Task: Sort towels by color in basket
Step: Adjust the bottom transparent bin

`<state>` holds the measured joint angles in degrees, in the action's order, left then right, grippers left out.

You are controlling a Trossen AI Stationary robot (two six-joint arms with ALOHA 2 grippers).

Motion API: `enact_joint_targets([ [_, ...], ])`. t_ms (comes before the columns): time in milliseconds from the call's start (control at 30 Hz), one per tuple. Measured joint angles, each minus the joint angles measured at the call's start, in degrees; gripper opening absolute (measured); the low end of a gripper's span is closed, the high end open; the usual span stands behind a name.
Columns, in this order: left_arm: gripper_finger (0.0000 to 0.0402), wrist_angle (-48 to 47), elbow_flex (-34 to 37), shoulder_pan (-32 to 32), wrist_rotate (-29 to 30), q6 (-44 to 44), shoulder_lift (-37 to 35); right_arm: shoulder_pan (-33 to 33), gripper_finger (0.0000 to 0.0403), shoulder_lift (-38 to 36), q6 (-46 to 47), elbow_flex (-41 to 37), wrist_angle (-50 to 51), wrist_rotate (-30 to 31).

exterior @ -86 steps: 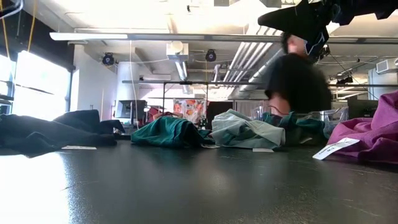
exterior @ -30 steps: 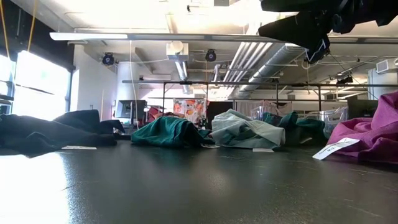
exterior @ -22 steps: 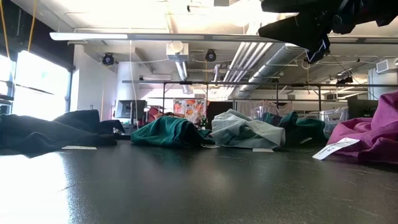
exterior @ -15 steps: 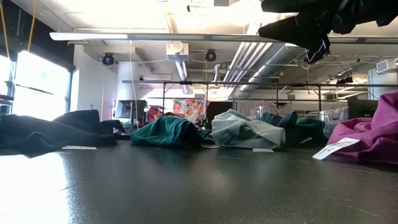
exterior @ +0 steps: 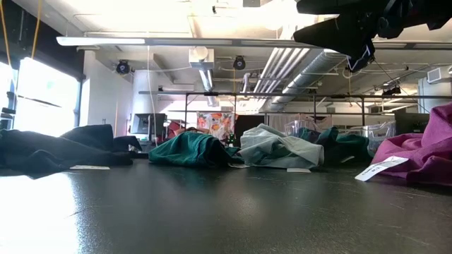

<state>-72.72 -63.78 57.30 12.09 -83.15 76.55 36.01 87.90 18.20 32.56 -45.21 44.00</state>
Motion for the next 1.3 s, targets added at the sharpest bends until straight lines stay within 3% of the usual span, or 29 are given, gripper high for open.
enact_joint_targets([
  [100, 0.0053, -0.2, -2.0, -1.04, 14.61, 3.5, 0.01, 0.0, 0.0201, 0.0, 0.02, 0.0, 0.0, 0.0],
  [167, 0.0052, -0.84, -1.51, -3.07, 20.31, 3.89, 0.01, 0.0, 0.0201, 0.0, 0.39, 0.0, 0.01, -0.02],
  [333, 0.0039, -1.11, 3.66, -10.71, 20.78, 6.33, 0.06, 0.0, 0.0201, 0.0, 1.07, 0.0, 0.12, 0.01],
  [533, 0.0018, 2.29, 10.13, -16.32, 15.72, 9.37, 0.07, 0.0, 0.0201, 0.0, 1.03, 0.0, 0.37, -0.02],
  [867, 0.0005, 16.95, 9.37, -14.37, 10.3, 19.62, 0.05, -0.02, 0.0201, 0.0, 1.05, 0.0, 0.39, 0.0],
  [1100, 0.0005, 11.08, 0.27, -12.28, 10.01, 21.69, 0.05, -0.02, 0.0201, 0.0, 1.04, 0.0, 0.39, 0.0],
  [1300, 0.0008, 0.63, -2.33, -10.52, -6.09, 17.42, 0.03, -0.02, 0.0201, 0.0, 0.92, 0.0, 0.4, -0.01],
])
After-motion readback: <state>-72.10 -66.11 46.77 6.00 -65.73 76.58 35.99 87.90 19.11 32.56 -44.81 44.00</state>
